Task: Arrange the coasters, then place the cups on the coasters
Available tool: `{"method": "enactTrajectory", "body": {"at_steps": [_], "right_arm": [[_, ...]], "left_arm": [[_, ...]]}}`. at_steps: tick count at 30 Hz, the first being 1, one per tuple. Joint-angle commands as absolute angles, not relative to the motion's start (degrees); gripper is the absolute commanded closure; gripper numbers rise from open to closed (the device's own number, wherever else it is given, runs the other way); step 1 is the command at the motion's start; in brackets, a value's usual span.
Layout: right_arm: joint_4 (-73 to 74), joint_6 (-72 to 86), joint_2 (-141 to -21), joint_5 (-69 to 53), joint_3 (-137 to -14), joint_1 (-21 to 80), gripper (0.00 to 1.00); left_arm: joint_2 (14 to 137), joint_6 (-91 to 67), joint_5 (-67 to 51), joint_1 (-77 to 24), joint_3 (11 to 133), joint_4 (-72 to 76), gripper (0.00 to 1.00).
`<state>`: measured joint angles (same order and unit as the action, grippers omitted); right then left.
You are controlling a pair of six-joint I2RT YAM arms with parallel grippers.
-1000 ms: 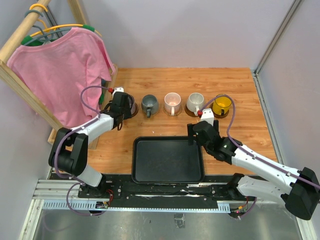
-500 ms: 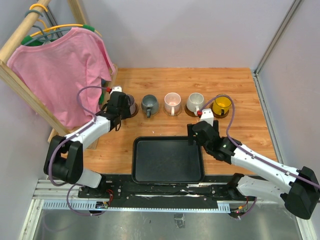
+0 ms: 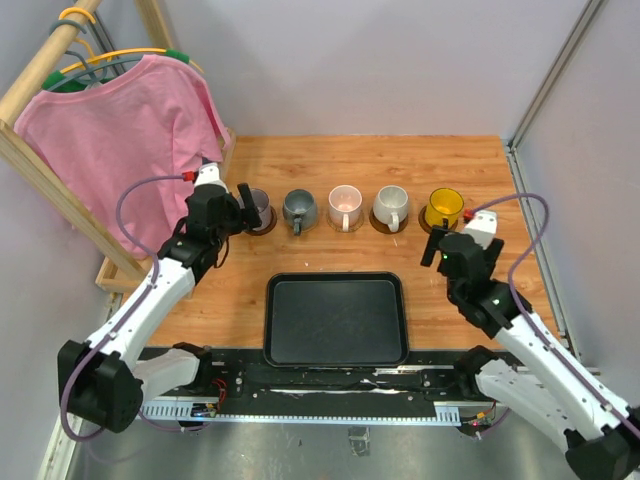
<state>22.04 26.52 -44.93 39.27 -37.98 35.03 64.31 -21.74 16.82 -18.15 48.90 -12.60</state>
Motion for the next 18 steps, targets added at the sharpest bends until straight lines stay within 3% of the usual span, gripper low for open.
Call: {"method": "enactTrajectory", "body": {"at_steps": [1,18], "right_arm": [[27.31,29.19,-38.24,43.44,-36.67,28.34,0.02],[40.39,41.04,-16.96,56.67,-34.83,25.66,0.02]], "left_arm": [[59.97,-23.95,18.03,-18.45,47.53,-16.23,0.00],[52.61,-31.62,27.56,-18.40,46.08,-30.54,0.00]]}}
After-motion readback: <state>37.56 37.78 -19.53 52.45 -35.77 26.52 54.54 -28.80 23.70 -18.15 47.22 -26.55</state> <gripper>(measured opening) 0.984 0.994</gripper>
